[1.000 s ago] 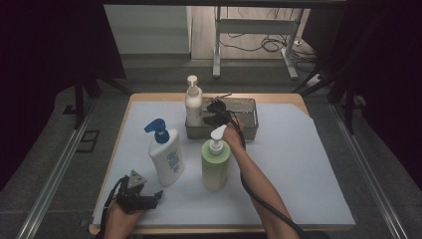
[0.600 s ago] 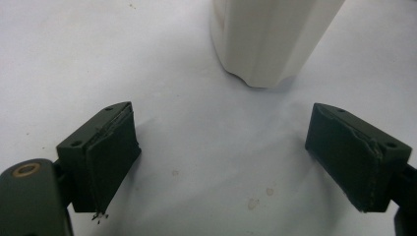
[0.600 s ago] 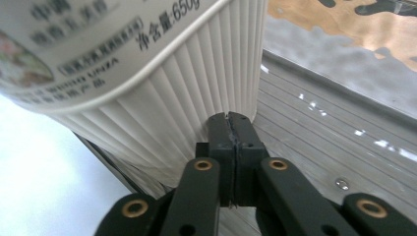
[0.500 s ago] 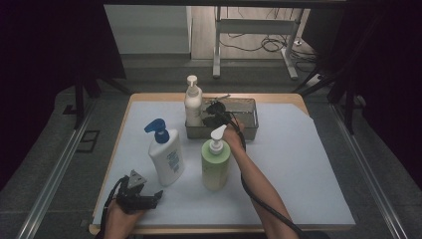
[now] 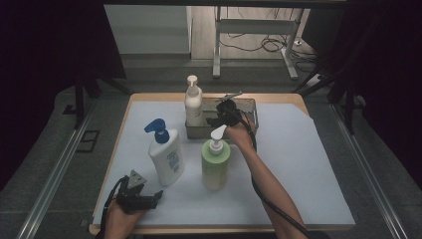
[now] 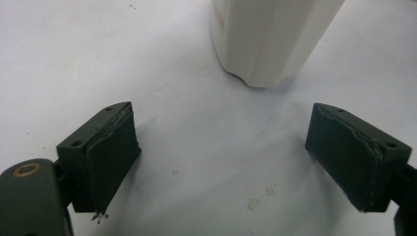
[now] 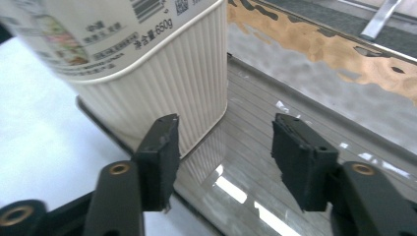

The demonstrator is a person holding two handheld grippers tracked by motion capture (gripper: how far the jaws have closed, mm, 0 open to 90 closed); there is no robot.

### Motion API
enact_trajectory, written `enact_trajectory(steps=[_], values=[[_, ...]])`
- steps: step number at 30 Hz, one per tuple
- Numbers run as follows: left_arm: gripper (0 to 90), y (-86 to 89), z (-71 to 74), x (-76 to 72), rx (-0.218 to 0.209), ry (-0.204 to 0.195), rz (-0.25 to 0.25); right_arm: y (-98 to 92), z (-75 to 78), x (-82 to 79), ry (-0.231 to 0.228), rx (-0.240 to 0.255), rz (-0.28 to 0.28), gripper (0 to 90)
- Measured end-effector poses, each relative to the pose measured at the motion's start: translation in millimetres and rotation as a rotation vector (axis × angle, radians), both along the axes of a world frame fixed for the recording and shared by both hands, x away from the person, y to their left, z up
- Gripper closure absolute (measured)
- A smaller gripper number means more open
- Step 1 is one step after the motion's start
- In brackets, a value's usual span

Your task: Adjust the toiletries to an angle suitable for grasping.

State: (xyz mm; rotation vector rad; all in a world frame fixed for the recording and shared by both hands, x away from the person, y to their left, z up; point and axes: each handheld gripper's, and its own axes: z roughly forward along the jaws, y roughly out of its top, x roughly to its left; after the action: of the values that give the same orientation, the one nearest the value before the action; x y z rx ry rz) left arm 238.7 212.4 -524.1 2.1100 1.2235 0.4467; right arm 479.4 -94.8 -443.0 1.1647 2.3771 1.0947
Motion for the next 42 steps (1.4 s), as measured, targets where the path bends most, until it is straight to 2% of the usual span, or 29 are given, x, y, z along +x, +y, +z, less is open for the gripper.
enact_trajectory(steps=[10, 18, 28, 42], values=[[12.1, 0.1, -0.2, 0.1, 0.001, -0.001, 0.000, -14.8, 8.4, -16.0, -0.023, 0.013, 0.050, 29.5], [12.1, 0.1, -0.1, 0.0, 0.001, -0.001, 0.000, -23.6, 13.9, -28.1, -0.031, -0.018, 0.060, 17.5], [12.1, 0.0, -0.2, -0.1, -0.001, -0.001, 0.000, -40.9, 22.1, -42.9, -0.051, -0.011, 0.070, 13.1], [12.1, -0.1, -0.3, -0.2, -0.001, -0.003, 0.001, -65.9, 26.4, -67.3, -0.108, -0.027, 0.095, 0.0]])
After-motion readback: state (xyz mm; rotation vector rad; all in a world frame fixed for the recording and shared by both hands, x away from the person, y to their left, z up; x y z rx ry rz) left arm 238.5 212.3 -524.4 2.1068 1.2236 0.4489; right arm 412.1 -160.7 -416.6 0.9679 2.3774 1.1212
